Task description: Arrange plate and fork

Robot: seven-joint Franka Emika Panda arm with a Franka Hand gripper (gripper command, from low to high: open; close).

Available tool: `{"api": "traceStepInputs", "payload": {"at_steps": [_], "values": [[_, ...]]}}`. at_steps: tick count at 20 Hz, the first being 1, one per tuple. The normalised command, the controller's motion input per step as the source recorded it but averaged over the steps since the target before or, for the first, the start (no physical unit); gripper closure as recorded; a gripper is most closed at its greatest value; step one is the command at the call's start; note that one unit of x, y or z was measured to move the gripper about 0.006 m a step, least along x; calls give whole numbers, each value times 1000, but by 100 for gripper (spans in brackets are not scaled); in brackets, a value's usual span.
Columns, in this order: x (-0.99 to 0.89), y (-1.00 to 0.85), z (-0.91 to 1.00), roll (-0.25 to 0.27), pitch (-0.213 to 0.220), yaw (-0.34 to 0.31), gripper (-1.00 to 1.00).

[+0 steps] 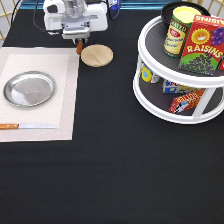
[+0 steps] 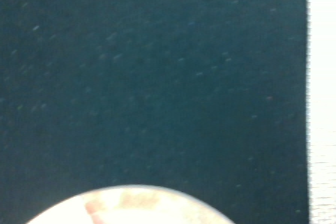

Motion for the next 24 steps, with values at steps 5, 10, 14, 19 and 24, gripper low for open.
{"api": "traceStepInputs", "payload": {"at_steps": [5, 10, 14, 19, 24], "values": [[4, 0, 34, 3, 47, -366, 100], [0, 0, 0, 0, 36, -375, 100], [0, -39, 54, 0, 54, -366, 100], [0, -233, 125, 0, 87, -295, 100], [0, -423, 169, 0, 100, -215, 100]]}}
